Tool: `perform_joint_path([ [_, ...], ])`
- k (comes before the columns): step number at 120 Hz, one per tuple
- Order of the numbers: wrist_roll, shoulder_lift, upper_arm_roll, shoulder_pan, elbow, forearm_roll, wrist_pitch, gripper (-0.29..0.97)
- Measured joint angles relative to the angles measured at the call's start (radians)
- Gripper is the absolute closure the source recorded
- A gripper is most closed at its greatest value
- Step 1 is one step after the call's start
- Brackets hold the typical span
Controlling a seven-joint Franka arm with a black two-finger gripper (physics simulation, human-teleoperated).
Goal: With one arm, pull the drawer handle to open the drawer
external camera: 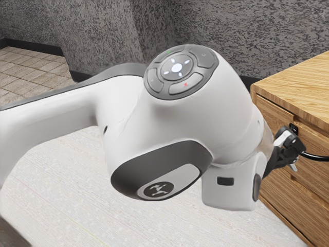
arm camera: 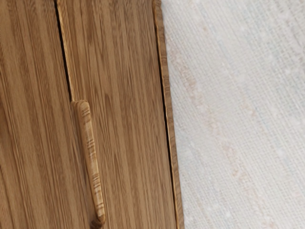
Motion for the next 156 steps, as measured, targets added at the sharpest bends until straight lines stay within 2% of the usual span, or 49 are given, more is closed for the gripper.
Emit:
perform_joint_path([
  [40,0.074,-0.042,0.01,0.016,0.004,0.002,0.074,0.02],
  [104,0.113,-0.013,0.044,0.025,0.044,0.039,0.188,0.02],
  [131,0.122,0.014,0.044,0.023,0.044,0.042,0.196,0.14],
  [156,0.129,0.053,0.032,0.036,0.041,0.06,0.196,0.19],
])
